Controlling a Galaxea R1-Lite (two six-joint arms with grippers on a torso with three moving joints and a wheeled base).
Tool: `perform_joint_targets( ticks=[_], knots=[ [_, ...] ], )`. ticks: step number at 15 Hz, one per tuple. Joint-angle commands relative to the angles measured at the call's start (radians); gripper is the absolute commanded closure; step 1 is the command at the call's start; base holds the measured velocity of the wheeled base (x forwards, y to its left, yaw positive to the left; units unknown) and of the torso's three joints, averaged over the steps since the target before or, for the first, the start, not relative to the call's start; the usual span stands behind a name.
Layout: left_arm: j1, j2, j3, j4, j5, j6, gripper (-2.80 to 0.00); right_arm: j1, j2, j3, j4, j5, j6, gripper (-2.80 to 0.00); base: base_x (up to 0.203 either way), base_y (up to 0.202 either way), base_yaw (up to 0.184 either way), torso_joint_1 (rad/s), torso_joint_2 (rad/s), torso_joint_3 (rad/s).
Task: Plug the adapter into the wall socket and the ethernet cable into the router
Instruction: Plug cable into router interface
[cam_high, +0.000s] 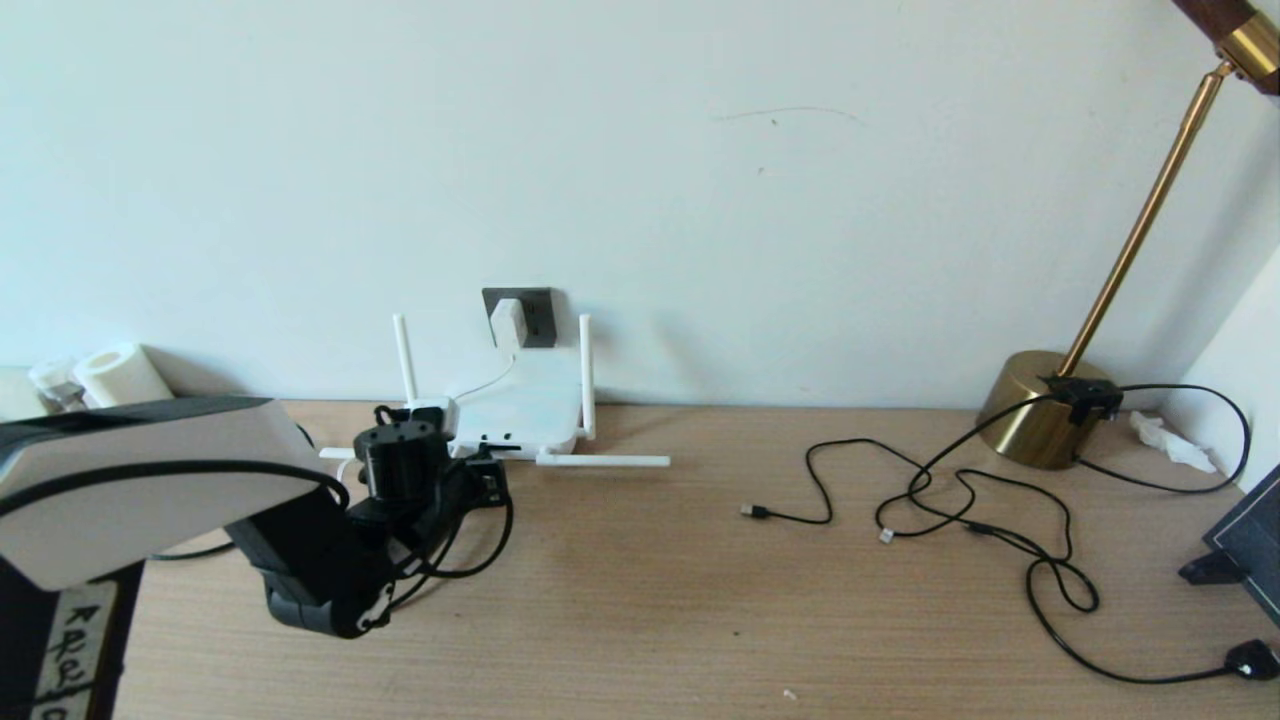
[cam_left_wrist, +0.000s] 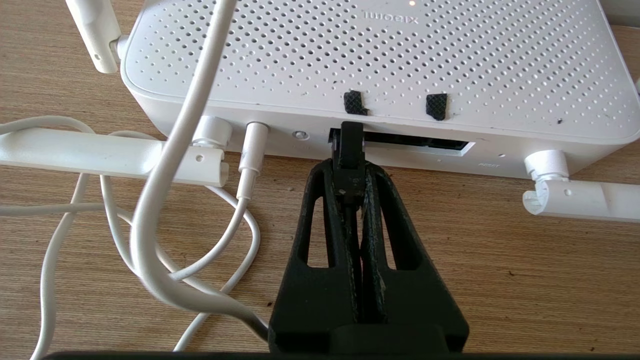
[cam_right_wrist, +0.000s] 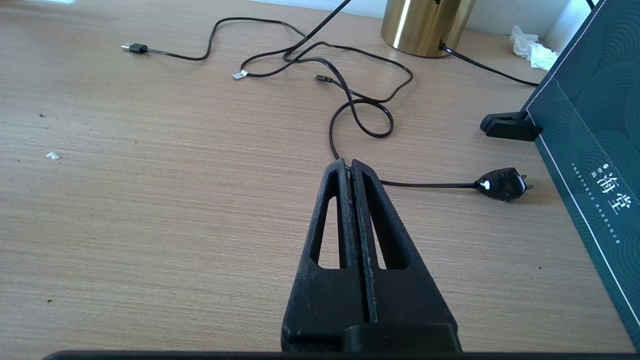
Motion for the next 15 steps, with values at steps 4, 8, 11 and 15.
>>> perform_joint_targets(
  ticks=[4,8,11,15],
  knots=[
    [-0.002,-0.008,0.004,-0.009,0.001,0.016,0.00,0.000,0.001,0.000,0.000,0.001,-0.001,0.00,0.000,0.000,0.000,0.000,0.00,0.000],
    [-0.007,-0.031,0.011,-0.017,-0.002,0.011,-2.80,0.000,0.002,0.000,0.000,0.001,-0.001,0.00,0.000,0.000,0.000,0.000,0.00,0.000],
    [-0.022,-0.069,0.042,-0.019,-0.002,0.011,-2.80,0.000,0.001,0.000,0.000,0.001,-0.001,0.00,0.000,0.000,0.000,0.000,0.00,0.000],
    [-0.036,-0.123,0.107,-0.019,-0.002,0.010,-2.80,0.000,0.000,0.000,0.000,0.001,-0.001,0.00,0.000,0.000,0.000,0.000,0.00,0.000]
  ],
)
